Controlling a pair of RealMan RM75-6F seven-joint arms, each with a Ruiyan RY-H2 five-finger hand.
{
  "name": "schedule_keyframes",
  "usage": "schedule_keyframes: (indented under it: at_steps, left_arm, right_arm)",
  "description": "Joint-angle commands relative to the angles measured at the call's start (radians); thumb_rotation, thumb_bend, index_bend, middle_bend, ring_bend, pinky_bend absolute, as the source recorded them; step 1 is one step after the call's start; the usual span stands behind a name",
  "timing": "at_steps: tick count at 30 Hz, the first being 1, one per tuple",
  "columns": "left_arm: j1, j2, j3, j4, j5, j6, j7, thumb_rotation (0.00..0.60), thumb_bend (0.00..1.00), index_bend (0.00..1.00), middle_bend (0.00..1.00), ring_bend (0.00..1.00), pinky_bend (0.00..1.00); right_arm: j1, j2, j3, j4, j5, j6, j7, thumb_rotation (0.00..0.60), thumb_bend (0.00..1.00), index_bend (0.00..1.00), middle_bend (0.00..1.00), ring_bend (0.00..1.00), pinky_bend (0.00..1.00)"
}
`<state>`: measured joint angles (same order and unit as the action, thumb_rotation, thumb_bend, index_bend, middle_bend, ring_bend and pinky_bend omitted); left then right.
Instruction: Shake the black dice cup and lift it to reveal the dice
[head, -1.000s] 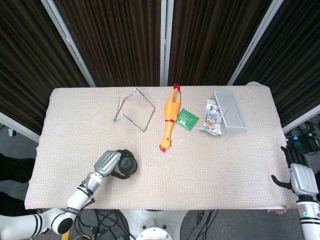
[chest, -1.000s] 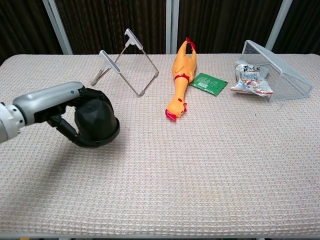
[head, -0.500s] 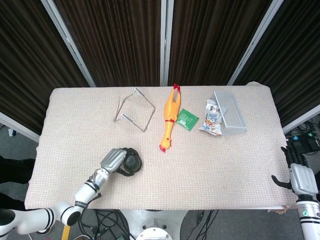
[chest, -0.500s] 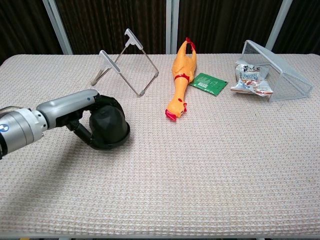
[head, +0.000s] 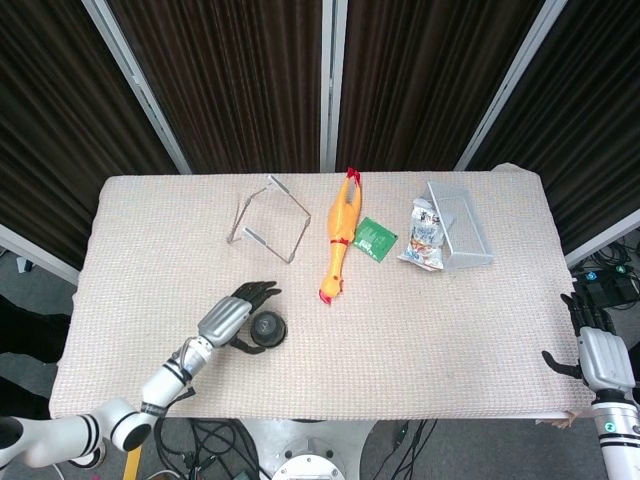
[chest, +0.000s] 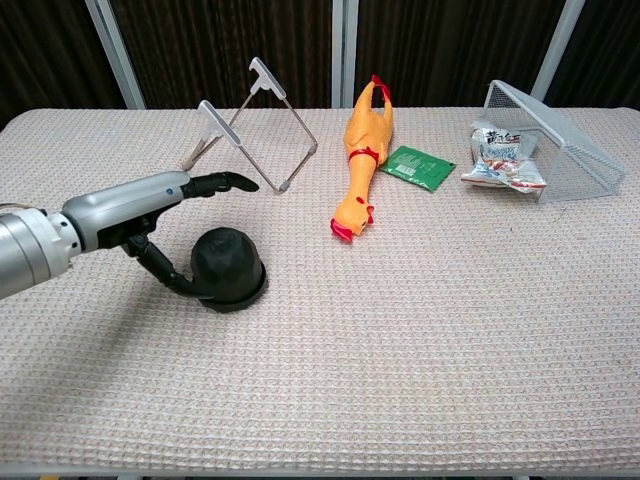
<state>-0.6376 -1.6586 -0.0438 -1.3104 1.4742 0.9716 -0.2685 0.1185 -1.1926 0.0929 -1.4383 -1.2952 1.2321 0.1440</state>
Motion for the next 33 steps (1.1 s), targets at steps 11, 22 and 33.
schedule_keyframes:
  at_steps: [11, 22, 33]
  left_arm:
    - [-0.02, 0.013, -0.017, -0.008, -0.048, -0.056, -0.016, 0.6, 0.08, 0.08, 0.12, 0.0, 0.06]
    - [-0.034, 0.035, -0.03, -0.033, -0.088, -0.116, -0.068, 0.6, 0.1, 0.1, 0.19, 0.04, 0.14]
    - [-0.047, 0.038, -0.032, -0.044, -0.09, -0.145, -0.119, 0.6, 0.13, 0.14, 0.26, 0.1, 0.19]
  right_arm:
    - [0.001, -0.002, -0.001, 0.005, 0.001, -0.007, 0.007, 0.6, 0.16, 0.0, 0.0, 0.0, 0.0]
    - [0.001, -0.007, 0.0, 0.014, 0.002, -0.005, 0.01, 0.6, 0.16, 0.0, 0.0, 0.0, 0.0]
    - [0.003, -0.01, 0.0, 0.022, 0.011, -0.019, 0.01, 0.6, 0.17, 0.0, 0.0, 0.0, 0.0]
